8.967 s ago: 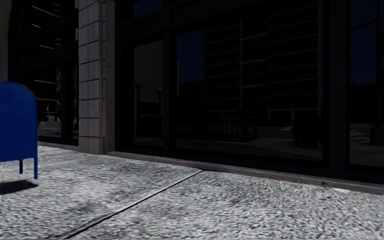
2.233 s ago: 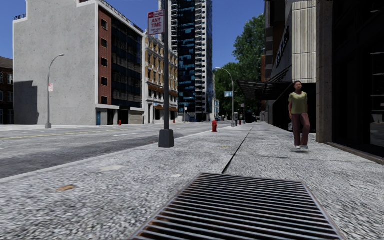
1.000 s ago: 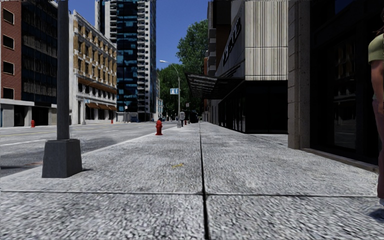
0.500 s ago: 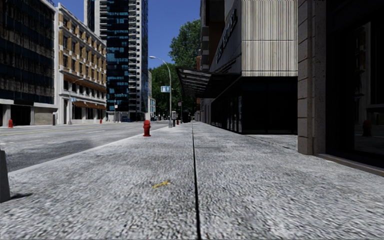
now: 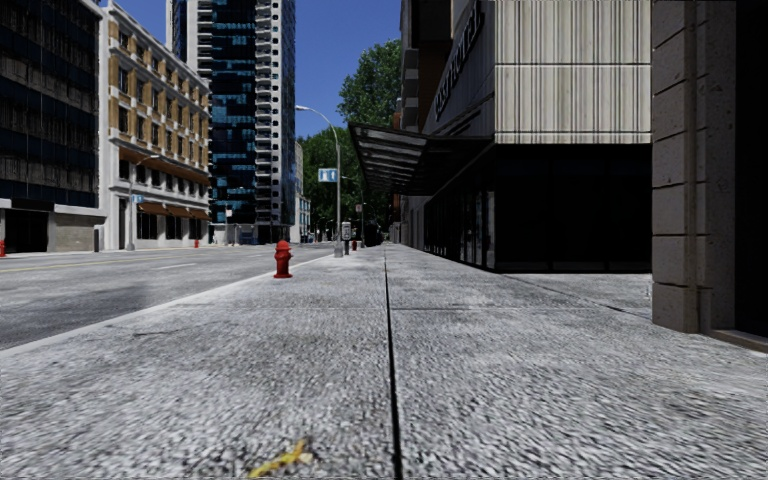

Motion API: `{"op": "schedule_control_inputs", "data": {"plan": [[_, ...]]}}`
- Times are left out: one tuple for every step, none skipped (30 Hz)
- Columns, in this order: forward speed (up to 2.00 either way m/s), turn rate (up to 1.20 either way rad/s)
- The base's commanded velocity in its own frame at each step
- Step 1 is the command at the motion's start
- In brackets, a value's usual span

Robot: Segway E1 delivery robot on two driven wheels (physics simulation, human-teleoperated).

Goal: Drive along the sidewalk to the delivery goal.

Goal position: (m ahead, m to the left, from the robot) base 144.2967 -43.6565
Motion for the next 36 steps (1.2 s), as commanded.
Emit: {"op": "schedule_control_inputs", "data": {"plan": [[1.95,0.0],[1.95,0.0],[1.95,0.0],[1.95,0.0],[1.95,0.0],[1.95,0.0],[1.97,0.0],[2.0,0.0],[2.0,0.0],[2.0,0.0],[2.0,0.0],[2.0,0.0],[2.0,0.0],[2.0,0.0],[2.0,0.0],[2.0,0.0],[2.0,0.0],[2.0,0.0],[2.0,0.0],[2.0,0.0],[2.0,0.0],[2.0,0.0],[2.0,0.0],[2.0,0.0],[2.0,0.0],[2.0,0.0],[2.0,0.0],[2.0,0.0],[2.0,0.0],[2.0,0.0],[2.0,0.0],[2.0,0.0],[2.0,0.0],[2.0,0.0],[2.0,0.0],[2.0,0.0]]}}
